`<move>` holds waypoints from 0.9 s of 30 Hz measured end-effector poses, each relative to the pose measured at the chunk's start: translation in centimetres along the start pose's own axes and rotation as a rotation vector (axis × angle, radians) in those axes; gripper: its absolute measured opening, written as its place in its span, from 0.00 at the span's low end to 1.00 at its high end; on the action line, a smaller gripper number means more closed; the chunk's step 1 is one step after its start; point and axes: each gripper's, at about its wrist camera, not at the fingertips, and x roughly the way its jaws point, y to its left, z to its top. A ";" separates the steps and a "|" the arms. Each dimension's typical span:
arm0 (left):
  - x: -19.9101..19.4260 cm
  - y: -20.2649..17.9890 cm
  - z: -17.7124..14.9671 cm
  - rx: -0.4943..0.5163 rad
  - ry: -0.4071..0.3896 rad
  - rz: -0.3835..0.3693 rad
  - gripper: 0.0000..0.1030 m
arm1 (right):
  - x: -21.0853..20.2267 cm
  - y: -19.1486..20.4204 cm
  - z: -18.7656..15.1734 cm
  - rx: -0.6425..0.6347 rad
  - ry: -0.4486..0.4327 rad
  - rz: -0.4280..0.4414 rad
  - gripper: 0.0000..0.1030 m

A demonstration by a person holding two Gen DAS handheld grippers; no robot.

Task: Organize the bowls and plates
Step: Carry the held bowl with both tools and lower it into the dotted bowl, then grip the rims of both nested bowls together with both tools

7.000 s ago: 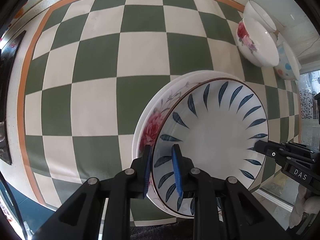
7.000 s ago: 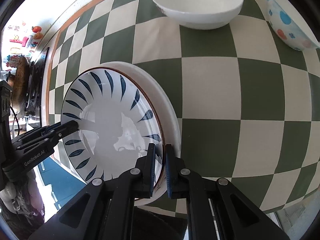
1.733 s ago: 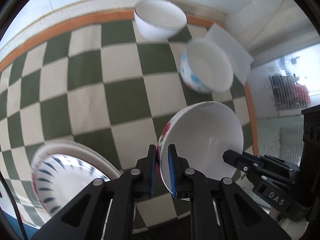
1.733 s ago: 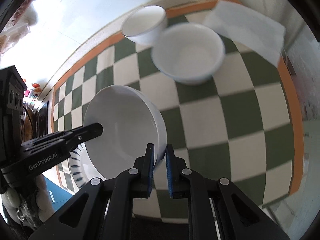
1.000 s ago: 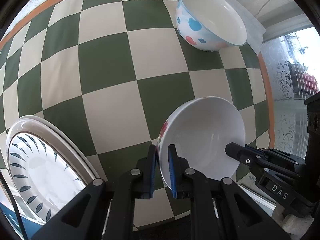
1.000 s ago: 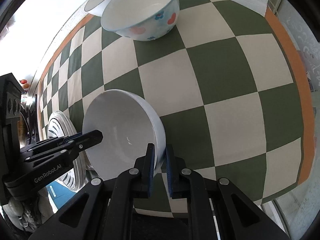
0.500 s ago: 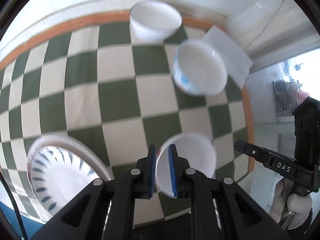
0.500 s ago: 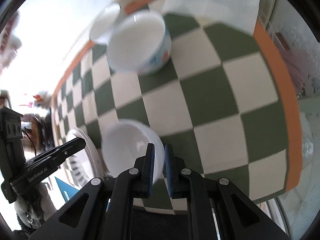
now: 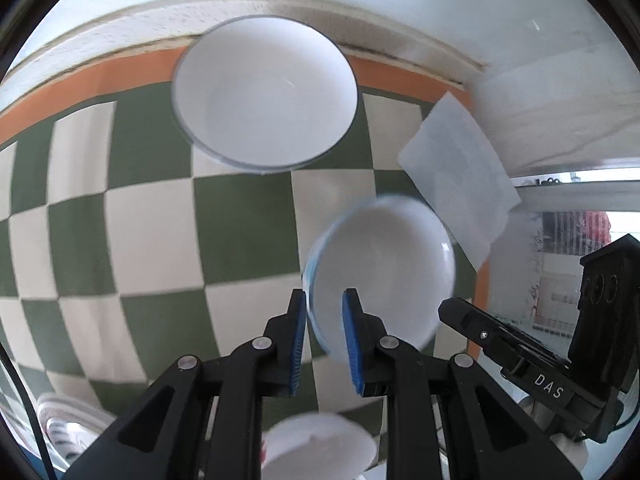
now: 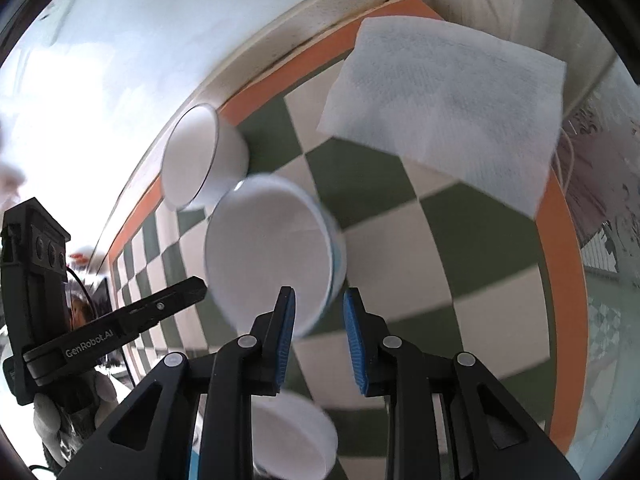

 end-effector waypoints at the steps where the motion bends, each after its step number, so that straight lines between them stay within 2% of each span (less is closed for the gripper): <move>1: 0.6 0.0 0.4 0.005 0.009 0.008 0.16 | 0.4 -0.2 0.3 0.003 0.004 -0.006 0.27; 7: 2.2 -0.2 1.4 0.054 0.009 0.035 0.12 | 3.0 -0.4 2.1 0.001 0.027 -0.043 0.26; 8: 2.2 -0.1 1.4 0.056 0.009 0.035 0.11 | 3.2 -0.3 2.2 0.000 0.023 -0.051 0.24; 9: 2.2 0.0 1.3 0.055 0.010 0.032 0.11 | 3.4 -0.3 2.3 -0.003 0.020 -0.049 0.12; 18: 1.4 -0.9 0.3 0.091 -0.004 0.053 0.11 | 3.7 1.4 1.3 -0.050 0.013 -0.108 0.10; 27: -1.9 -1.0 -2.3 0.107 -0.038 0.027 0.11 | 1.0 2.4 -1.1 -0.049 -0.002 -0.084 0.10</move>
